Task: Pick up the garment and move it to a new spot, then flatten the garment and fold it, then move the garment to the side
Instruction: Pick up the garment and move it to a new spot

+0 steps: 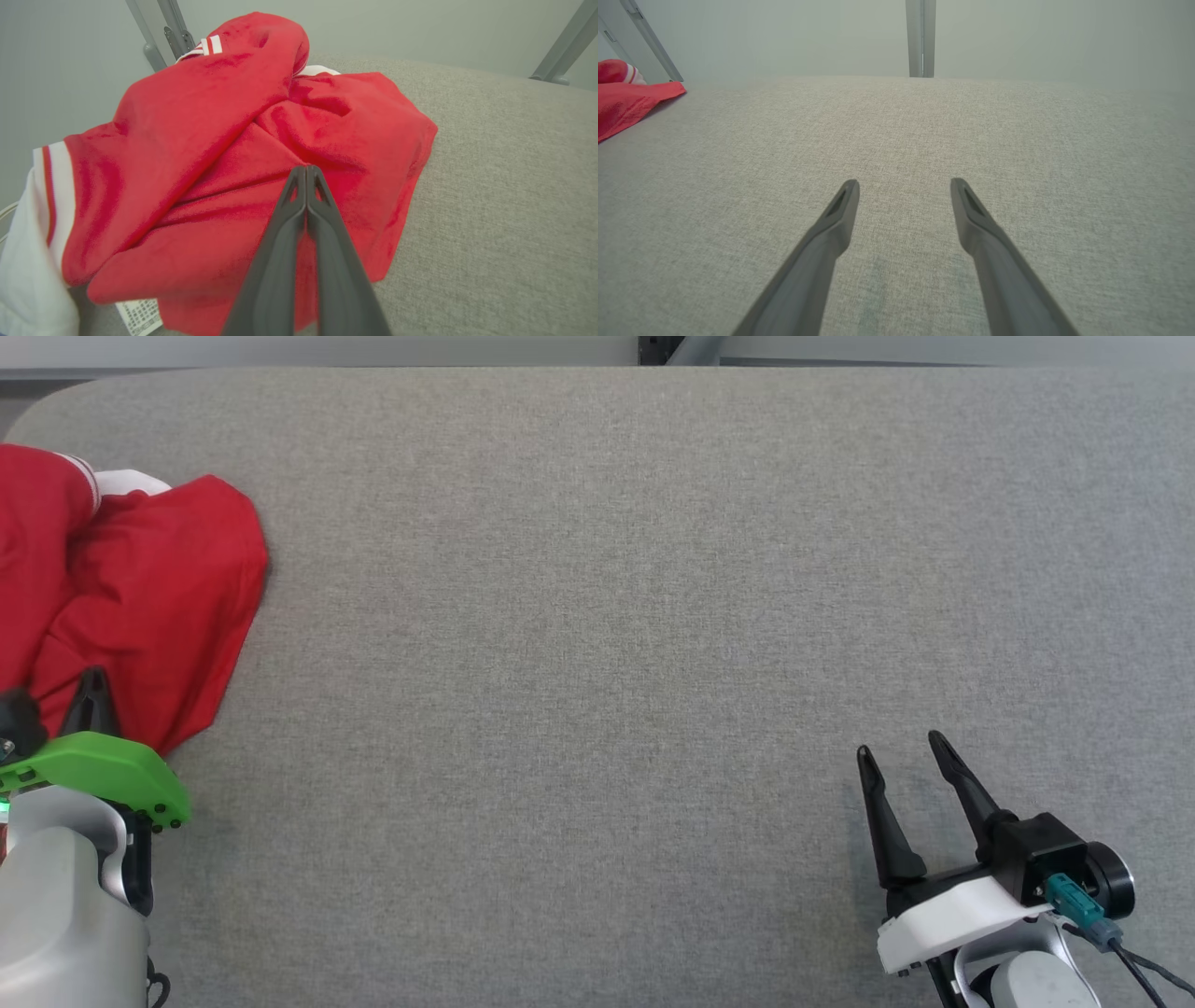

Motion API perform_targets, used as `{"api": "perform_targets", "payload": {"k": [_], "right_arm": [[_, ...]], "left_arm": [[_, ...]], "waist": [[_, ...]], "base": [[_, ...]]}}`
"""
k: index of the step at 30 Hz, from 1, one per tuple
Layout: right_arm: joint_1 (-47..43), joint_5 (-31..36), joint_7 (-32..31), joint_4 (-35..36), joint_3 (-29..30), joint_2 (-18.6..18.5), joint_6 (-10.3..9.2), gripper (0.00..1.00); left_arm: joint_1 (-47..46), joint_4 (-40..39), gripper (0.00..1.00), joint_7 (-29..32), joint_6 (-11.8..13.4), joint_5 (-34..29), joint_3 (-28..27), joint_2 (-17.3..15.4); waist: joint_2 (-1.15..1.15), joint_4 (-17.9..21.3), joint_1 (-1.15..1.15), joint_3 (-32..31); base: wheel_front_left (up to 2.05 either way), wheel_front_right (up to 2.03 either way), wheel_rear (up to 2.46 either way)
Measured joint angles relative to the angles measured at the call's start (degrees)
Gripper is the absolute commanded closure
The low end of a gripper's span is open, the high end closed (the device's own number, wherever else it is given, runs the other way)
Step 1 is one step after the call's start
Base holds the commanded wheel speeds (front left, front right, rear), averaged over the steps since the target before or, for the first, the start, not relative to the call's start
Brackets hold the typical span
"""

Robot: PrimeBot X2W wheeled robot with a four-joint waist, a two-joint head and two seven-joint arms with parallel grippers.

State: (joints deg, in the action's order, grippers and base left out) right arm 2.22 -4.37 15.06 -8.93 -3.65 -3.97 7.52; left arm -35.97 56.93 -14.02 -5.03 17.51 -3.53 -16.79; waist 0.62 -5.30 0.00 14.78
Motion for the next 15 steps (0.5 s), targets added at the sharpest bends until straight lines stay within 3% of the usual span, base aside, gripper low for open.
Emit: {"api": "perform_targets", "payload": {"k": [8, 15], "right_arm": [[-0.5, -0.2, 0.0, -0.1, -0.4, 0.6, 0.0, 0.0], [-2.1, -1.0, 0.0, -0.7, -0.2, 1.0, 0.0, 0.0]], "left_arm": [[4.4, -9.0, 1.0, 0.9, -0.1, 0.4, 1.0, 1.0], [8.4, -27.8, 1.0, 5.2, 0.0, 0.6, 3.6, 3.6]], "waist": [[0.0, -1.0, 0.0, -3.4], [0.0, -0.5, 0.0, -5.5]], "base": [[0.0, 0.0, 0.0], [0.0, 0.0, 0.0]]}}
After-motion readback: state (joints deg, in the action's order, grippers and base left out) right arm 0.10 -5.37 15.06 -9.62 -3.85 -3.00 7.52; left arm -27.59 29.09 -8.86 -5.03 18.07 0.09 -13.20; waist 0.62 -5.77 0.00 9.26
